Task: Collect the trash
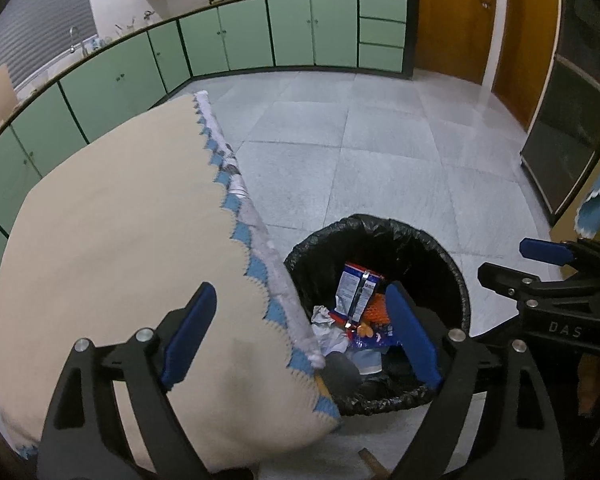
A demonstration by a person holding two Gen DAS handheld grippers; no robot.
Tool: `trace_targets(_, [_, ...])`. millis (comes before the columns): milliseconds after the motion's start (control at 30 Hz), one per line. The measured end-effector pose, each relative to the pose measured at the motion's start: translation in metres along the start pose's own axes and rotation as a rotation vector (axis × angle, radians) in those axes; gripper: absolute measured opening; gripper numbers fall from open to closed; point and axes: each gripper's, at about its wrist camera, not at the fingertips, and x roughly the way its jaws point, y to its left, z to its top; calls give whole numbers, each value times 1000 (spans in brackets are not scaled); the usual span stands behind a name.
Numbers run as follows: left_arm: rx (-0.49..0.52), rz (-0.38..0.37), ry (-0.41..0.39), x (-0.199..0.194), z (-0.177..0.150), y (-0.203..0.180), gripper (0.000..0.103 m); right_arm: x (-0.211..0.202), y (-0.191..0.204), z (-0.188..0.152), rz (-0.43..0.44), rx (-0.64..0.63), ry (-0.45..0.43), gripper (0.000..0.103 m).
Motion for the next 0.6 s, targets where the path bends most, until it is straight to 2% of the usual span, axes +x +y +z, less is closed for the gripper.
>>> trace_targets(133, [-35, -3, -40, -30, 0, 10, 88, -27, 9, 3, 7, -6, -46, 74])
trace_targets(300, [-95, 21, -113, -81, 2, 28, 95, -74, 27, 9, 8, -37, -157, 82])
trace_targets(533, [-162, 107, -207, -147, 2, 49, 97, -128, 59, 16, -15, -78, -287, 96])
trace_targets(600, [-184, 125, -229, -165, 2, 55, 97, -143, 68, 17, -35, -88, -332, 97])
